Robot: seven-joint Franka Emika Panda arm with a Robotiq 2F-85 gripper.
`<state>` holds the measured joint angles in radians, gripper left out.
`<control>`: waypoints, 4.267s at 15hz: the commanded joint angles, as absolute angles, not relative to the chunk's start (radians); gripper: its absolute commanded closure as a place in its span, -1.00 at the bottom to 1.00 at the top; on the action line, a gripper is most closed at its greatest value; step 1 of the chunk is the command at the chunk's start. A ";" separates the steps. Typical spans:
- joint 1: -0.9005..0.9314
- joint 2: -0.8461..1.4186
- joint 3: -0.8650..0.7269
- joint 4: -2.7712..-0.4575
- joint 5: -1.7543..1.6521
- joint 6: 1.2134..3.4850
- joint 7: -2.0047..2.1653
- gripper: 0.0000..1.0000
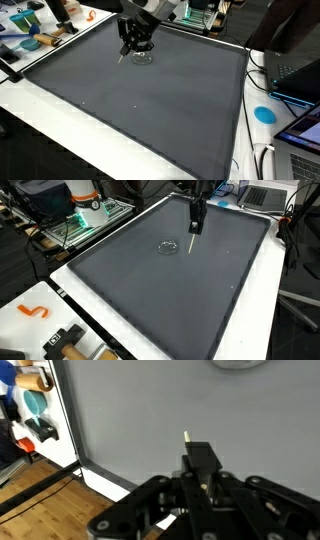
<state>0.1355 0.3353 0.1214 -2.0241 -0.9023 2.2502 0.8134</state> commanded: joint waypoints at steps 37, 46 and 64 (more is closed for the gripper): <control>-0.205 0.016 0.113 -2.436 1.135 2.549 -1.101 0.94; -0.151 -0.028 0.048 -2.523 1.350 2.504 -1.387 0.94; -0.088 -0.128 -0.023 -2.634 1.516 2.464 -1.681 0.94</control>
